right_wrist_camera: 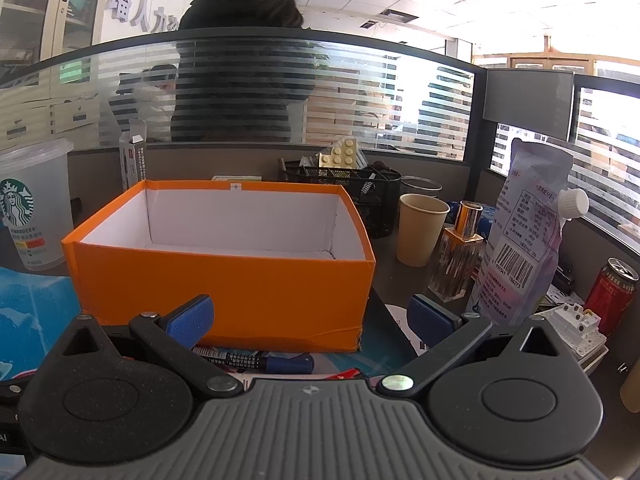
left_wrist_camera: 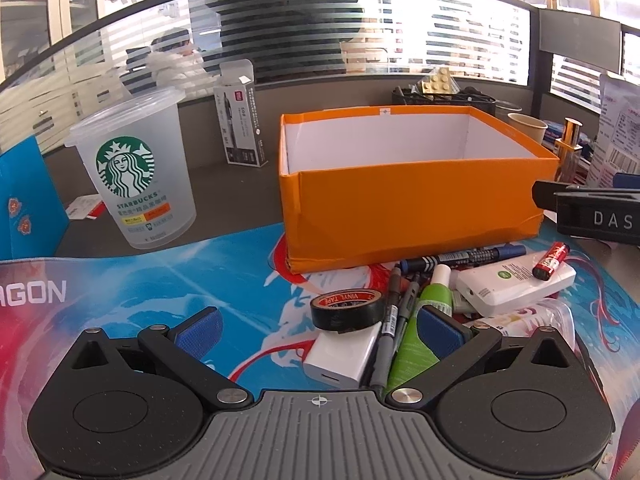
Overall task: Organize rigid objects
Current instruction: 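Move both tools toward the pile of items beside the orange box, then grasp the black vinyl tape roll with left tool while right tool grasps clear plastic cup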
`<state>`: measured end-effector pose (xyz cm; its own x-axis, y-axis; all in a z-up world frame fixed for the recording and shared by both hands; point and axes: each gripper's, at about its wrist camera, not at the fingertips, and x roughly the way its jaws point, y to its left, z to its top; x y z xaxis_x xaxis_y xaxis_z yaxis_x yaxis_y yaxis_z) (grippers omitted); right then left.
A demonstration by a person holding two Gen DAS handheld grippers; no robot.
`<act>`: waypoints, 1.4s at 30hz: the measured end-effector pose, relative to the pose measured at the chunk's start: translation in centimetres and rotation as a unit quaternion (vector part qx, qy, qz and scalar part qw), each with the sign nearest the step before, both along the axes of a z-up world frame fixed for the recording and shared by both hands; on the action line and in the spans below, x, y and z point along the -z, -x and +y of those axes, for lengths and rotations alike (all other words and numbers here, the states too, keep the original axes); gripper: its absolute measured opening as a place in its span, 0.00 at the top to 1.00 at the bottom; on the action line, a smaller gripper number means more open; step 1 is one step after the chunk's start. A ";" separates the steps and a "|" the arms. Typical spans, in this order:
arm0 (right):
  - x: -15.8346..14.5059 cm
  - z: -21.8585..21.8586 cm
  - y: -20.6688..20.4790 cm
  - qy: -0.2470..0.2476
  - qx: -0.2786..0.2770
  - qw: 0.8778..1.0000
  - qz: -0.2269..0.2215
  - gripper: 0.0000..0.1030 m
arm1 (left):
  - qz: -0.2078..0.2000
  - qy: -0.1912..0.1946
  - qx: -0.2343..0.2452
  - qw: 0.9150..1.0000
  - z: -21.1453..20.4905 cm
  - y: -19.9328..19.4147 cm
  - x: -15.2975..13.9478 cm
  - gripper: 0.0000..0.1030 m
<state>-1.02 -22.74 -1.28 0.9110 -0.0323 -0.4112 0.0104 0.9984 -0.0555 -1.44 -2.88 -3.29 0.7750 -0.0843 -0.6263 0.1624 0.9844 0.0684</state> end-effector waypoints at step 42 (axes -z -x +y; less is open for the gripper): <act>7.4 2.3 2.0 -0.055 -0.227 0.969 0.078 0.05 | 0.033 0.070 0.018 0.997 4.4 -1.5 3.0 0.00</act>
